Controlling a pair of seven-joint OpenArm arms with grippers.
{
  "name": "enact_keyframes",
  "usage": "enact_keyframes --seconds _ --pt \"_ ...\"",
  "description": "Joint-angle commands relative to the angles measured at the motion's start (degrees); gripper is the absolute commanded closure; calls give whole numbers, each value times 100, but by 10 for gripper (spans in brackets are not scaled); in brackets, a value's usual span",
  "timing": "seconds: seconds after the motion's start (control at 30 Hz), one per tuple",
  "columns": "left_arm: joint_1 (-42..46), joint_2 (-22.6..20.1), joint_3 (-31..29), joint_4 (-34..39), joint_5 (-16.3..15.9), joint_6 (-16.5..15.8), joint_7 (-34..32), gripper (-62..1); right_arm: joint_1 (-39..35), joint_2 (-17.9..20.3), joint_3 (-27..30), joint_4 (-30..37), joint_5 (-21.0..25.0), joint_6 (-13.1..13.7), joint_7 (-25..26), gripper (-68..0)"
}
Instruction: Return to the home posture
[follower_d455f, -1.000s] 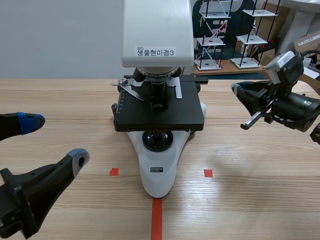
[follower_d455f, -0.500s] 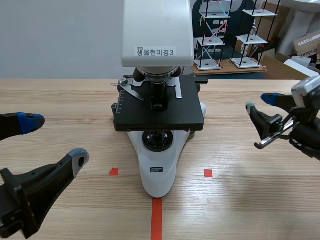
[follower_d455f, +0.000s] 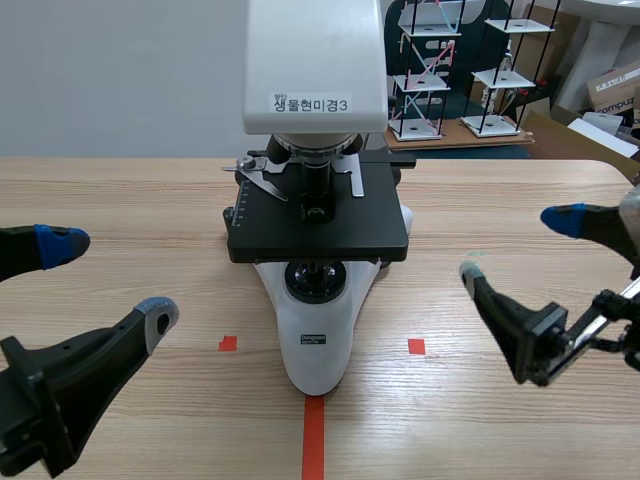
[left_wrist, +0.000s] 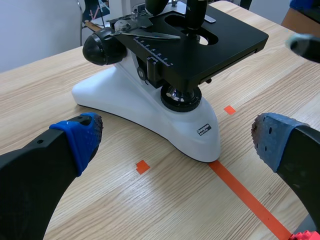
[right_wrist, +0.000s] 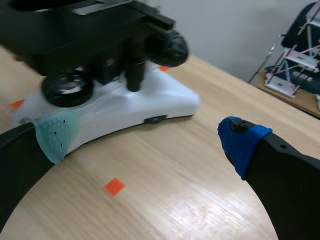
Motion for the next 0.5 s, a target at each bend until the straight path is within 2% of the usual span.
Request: enact_keyframes --seconds 0.0,0.1,0.27,0.47 --pt "11 44 -46 105 -35 -11 -76 -623 -140 61 22 179 55 26 42 -619" --pt "11 44 -46 105 -35 -11 -76 -623 -627 59 94 761 7 28 -160 -624" --pt "11 44 -46 105 -35 -11 -76 -623 -1237 59 258 1478 -315 48 -175 -624" --pt "11 44 -46 105 -35 -11 -72 -623 -1593 61 400 1803 -420 55 -177 -624"
